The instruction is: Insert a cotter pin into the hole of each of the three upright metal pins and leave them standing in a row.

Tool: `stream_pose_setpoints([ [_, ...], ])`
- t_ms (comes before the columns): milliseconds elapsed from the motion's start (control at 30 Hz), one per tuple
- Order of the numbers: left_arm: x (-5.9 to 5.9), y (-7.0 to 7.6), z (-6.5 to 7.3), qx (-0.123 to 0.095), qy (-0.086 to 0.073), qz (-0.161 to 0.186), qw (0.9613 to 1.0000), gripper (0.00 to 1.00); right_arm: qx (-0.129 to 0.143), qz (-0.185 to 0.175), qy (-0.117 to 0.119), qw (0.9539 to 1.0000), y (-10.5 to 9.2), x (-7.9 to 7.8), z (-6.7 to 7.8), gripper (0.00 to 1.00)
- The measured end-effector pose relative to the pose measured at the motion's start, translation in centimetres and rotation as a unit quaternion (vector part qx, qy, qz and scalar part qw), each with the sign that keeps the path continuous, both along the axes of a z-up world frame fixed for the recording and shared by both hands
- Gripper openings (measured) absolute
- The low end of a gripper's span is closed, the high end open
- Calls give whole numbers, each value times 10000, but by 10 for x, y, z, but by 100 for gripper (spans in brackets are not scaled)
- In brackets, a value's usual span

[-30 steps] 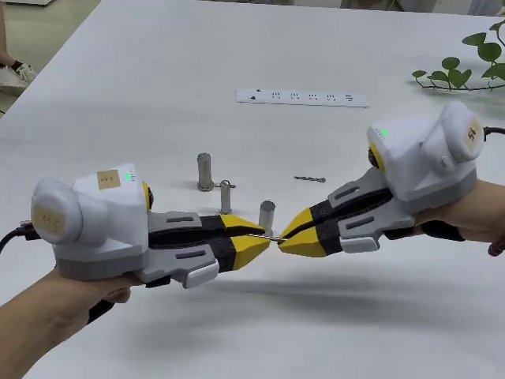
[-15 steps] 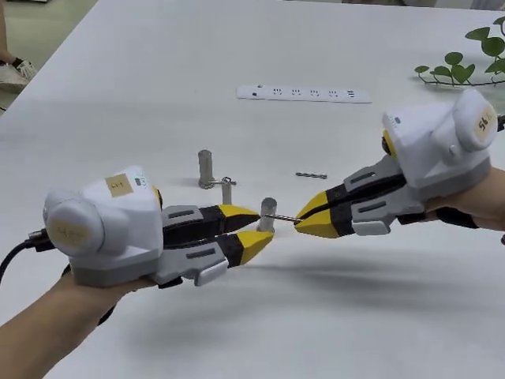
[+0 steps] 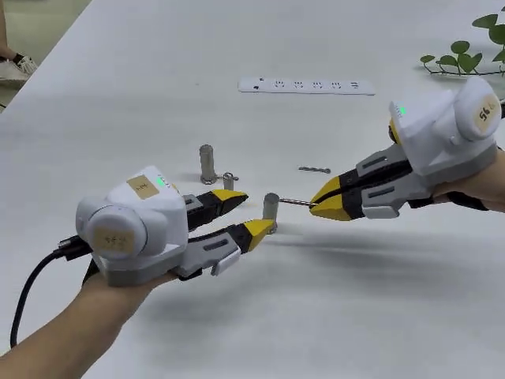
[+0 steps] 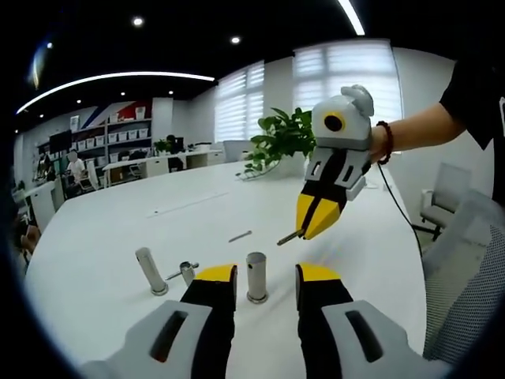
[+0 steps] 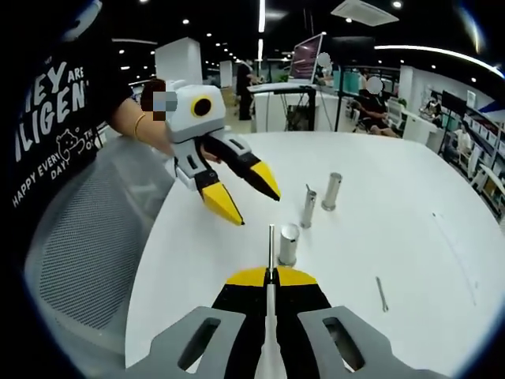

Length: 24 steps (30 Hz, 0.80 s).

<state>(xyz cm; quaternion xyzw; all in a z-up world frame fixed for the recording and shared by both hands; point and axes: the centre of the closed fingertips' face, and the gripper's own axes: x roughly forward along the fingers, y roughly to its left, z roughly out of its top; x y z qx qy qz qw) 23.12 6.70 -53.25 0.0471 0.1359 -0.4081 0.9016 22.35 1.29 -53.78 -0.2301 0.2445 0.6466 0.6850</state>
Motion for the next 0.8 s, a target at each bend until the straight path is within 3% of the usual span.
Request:
stream_pose_setpoints([
  [300,13,-5,-16,173,100,308,9993,32,-221,37,-60,9997,-4,10,-11,0],
  [600,21,-11,-35,342,283,372,9983,26,-333,96,-89,9994,-4,16,-17,0],
  [800,26,-14,-46,306,466,445,9974,24,-345,135,-69,9993,-3,18,-19,0],
])
